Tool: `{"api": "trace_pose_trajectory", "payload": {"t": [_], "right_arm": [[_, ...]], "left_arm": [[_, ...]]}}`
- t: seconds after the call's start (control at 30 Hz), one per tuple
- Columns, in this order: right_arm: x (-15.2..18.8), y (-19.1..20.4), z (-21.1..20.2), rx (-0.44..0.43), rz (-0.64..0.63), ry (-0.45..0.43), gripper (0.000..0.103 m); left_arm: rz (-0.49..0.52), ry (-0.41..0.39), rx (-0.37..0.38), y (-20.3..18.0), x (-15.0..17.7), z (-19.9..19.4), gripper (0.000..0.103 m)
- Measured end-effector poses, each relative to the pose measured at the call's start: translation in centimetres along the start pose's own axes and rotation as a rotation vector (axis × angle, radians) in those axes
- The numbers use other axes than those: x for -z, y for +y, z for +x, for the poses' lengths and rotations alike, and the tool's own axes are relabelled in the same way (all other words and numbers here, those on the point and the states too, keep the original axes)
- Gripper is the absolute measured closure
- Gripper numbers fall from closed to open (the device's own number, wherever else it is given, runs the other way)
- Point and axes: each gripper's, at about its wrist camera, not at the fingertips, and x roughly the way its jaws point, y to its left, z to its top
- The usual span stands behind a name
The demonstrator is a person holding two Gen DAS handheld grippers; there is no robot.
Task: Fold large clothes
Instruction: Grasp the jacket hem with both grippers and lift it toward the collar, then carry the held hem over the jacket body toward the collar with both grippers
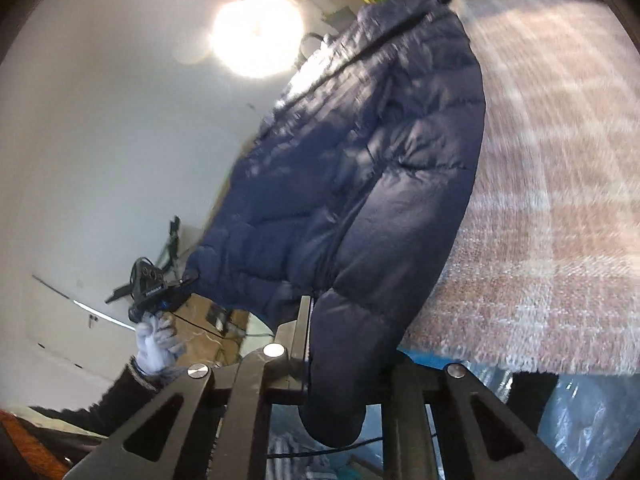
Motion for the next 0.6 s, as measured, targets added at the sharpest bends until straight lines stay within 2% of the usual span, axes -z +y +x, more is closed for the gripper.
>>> {"api": "trace_pose_trajectory", "payload": {"t": [0.13, 0.23, 0.33, 0.6], "right_arm": [[-1.6, 1.2, -2.2, -0.065, 0.024, -0.097, 0.097], [-2.3, 1.9, -2.9, -0.066, 0.023, -0.133, 0.097], [-2.2, 2.4, -2.7, -0.079, 0.083, -0.117, 0.098], [-0.6, 0.5, -1.8, 0.03, 0.214, 0.016, 0.098]], "left_arm": [[-0.022, -0.057, 0.039, -1.5, -1.6, -1.8, 0.098], [-0.029, -0.093, 0.051, -2.5, -2.5, -2.4, 0.098], [-0.009, -0.091, 0.038, -3.6, -2.7, -2.4, 0.098], [0.02, -0.071, 0.002, -4.4, -2.3, -1.8, 0.098]]}}
